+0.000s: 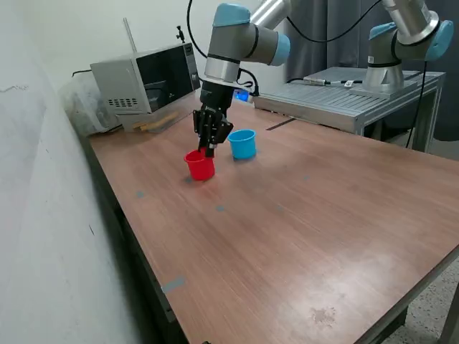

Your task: Place red objects in the red bin, and blue objects in the blue bin.

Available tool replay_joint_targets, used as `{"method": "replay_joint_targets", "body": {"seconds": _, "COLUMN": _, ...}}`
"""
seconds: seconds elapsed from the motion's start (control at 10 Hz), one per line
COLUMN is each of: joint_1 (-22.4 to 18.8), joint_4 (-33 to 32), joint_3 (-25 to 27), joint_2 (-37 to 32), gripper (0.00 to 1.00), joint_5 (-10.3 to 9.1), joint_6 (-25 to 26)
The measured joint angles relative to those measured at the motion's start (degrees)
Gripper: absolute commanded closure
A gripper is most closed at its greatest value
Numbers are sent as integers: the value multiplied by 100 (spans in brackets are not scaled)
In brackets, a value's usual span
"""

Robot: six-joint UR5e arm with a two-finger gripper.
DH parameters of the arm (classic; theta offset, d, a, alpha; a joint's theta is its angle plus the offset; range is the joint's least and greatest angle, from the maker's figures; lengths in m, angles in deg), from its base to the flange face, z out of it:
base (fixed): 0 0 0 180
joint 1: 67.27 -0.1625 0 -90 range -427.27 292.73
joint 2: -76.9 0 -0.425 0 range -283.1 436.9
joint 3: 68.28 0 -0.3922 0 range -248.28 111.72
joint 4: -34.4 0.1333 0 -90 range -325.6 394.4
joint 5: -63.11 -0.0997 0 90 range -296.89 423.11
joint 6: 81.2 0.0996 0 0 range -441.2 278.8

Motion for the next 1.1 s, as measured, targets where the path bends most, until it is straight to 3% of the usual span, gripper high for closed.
{"method": "replay_joint_targets", "body": {"seconds": 0.6, "joint_1": 903, "joint_4": 81, "joint_3": 358, "joint_2": -311, "gripper": 100, "joint_5": 61, "joint_6": -23}}
{"method": "replay_joint_targets", "body": {"seconds": 1.1, "joint_1": 1133, "joint_4": 78, "joint_3": 480, "joint_2": -234, "gripper": 100, "joint_5": 40, "joint_6": -35}}
